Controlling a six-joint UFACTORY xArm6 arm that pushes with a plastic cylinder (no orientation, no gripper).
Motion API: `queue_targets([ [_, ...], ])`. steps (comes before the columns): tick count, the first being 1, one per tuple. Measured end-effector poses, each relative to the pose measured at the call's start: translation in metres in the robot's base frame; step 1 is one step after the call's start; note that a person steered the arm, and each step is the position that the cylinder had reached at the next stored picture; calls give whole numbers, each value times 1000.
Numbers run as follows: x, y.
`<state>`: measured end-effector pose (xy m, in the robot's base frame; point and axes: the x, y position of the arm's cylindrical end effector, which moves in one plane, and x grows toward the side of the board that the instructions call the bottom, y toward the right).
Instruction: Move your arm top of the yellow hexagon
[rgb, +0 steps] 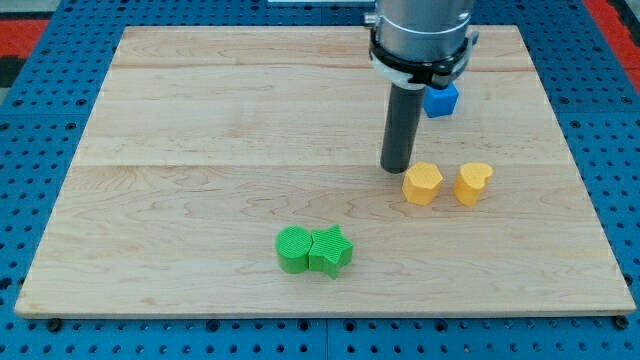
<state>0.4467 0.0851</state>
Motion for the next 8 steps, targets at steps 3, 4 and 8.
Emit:
queue_targets([
  [3, -7, 17],
  [4, -7, 17],
  [8, 20, -77],
])
